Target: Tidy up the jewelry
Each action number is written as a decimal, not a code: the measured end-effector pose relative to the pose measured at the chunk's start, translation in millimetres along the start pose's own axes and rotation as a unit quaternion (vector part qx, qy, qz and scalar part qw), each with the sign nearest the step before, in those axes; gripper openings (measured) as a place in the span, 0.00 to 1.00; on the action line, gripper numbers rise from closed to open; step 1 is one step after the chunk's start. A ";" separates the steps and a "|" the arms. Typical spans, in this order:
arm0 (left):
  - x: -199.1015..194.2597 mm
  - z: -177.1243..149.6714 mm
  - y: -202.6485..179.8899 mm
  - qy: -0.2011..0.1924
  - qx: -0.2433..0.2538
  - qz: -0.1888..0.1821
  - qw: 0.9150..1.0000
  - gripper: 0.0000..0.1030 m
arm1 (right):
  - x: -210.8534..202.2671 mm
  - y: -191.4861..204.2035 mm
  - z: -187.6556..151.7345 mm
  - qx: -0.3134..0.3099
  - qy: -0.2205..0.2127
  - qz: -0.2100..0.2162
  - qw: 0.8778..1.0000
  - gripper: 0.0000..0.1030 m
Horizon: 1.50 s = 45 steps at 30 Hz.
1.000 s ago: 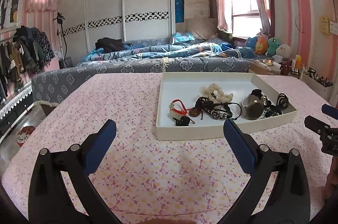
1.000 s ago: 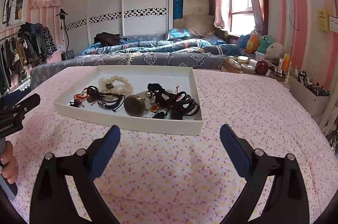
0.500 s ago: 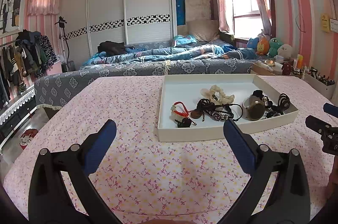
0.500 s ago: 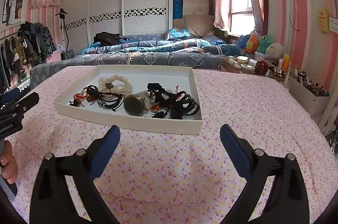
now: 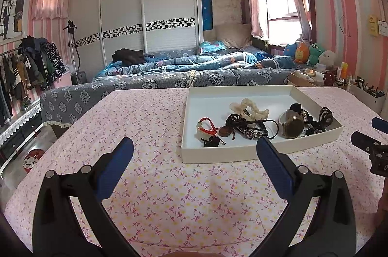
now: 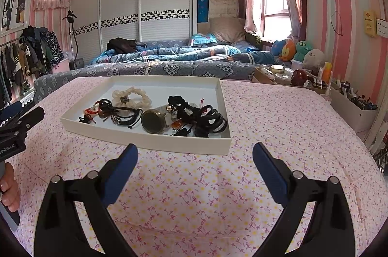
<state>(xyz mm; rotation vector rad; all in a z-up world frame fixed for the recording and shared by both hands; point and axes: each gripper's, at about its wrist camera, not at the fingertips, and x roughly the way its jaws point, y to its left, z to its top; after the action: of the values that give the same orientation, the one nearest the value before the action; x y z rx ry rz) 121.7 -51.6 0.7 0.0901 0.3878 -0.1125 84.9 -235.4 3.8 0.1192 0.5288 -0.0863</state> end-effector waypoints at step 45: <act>2.1 -0.8 2.4 0.000 -0.006 0.005 1.000 0.97 | 1.8 3.1 -0.8 -0.004 0.003 -0.005 1.000 0.93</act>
<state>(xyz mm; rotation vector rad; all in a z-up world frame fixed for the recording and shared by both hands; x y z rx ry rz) 123.7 -49.2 -0.6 0.0811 0.3888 -0.1010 86.5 -232.4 2.5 0.1097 0.5347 -0.0938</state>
